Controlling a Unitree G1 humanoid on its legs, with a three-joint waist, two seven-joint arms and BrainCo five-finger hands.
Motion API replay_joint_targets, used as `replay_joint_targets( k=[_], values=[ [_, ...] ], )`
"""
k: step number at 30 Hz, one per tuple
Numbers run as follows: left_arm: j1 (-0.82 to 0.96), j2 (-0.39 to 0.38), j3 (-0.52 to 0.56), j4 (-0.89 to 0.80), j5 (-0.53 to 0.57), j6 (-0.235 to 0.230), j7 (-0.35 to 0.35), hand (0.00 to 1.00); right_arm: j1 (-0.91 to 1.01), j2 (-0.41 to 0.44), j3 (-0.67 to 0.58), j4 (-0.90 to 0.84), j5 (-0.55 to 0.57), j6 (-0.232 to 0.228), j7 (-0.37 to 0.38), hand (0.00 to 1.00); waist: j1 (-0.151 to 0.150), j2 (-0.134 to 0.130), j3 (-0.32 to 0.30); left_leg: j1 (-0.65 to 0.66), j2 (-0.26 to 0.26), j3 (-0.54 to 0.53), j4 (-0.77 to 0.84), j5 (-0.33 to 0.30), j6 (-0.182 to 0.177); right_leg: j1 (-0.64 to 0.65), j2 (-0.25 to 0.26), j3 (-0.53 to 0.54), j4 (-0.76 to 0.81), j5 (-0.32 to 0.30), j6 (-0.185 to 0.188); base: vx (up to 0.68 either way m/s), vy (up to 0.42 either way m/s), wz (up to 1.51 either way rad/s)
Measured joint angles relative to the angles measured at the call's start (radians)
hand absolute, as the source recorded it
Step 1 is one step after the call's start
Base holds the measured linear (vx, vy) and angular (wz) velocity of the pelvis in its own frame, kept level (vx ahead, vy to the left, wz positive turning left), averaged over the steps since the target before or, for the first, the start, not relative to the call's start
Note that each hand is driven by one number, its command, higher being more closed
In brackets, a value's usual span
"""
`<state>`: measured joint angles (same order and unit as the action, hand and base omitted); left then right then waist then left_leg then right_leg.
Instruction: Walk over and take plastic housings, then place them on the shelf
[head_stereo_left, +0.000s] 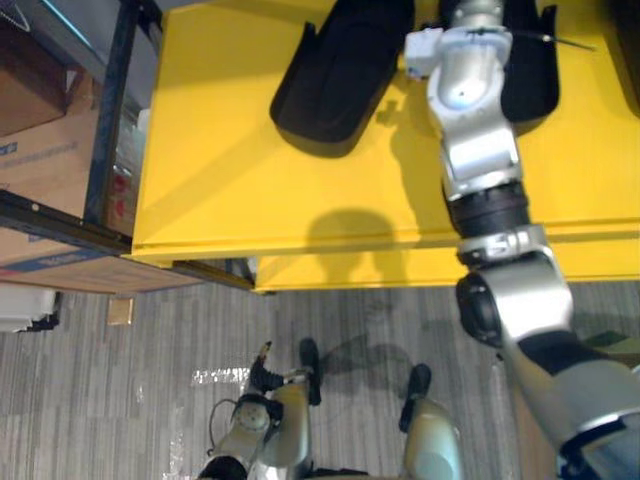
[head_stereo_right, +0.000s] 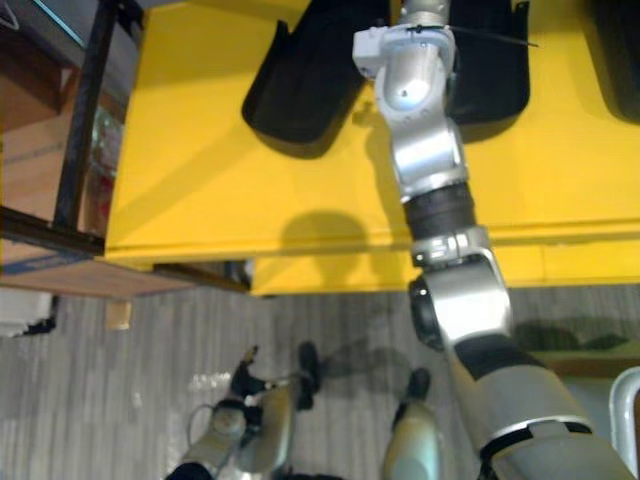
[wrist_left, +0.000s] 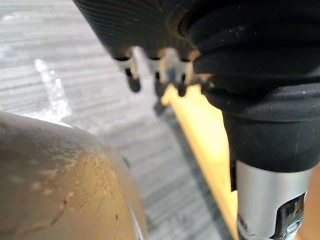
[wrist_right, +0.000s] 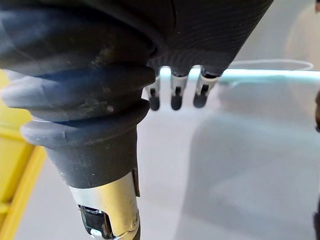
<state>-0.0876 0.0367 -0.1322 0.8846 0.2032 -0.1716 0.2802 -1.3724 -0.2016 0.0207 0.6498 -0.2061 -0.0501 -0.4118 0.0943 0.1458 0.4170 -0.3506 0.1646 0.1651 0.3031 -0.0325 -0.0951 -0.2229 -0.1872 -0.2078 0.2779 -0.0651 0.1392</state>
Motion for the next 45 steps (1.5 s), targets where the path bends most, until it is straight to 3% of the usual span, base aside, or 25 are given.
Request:
replay_joint_targets(
  k=[13,27,45],
  values=[
    [-0.002,-0.001,-0.007,0.0,-0.002,0.0,-0.007,0.0,-0.075,0.016,-0.039,0.177,0.094,0.003,0.024,0.0,0.007,0.0,0.0,0.001,-0.001,-0.014,-0.018,0.018,-0.003,0.003,0.002,-0.015,0.002,0.0,-0.005,0.0,0.002,0.03],
    [-0.01,-0.003,-0.01,-0.001,-0.008,0.0,-0.013,0.0,-0.109,0.022,-0.128,0.29,0.097,0.026,0.022,0.0,0.031,0.0,0.0,0.002,-0.002,-0.019,-0.018,0.022,-0.004,0.004,0.002,-0.019,0.006,-0.001,-0.007,0.0,0.0,0.0],
    [-0.011,-0.002,-0.038,-0.009,-0.008,0.0,-0.014,0.0,-0.121,0.024,-0.196,0.394,0.117,0.031,0.025,0.0,0.036,0.001,0.0,0.001,-0.004,-0.037,-0.038,0.038,-0.009,0.002,0.001,-0.039,0.021,-0.011,-0.02,0.0,0.001,0.02]
  ],
)
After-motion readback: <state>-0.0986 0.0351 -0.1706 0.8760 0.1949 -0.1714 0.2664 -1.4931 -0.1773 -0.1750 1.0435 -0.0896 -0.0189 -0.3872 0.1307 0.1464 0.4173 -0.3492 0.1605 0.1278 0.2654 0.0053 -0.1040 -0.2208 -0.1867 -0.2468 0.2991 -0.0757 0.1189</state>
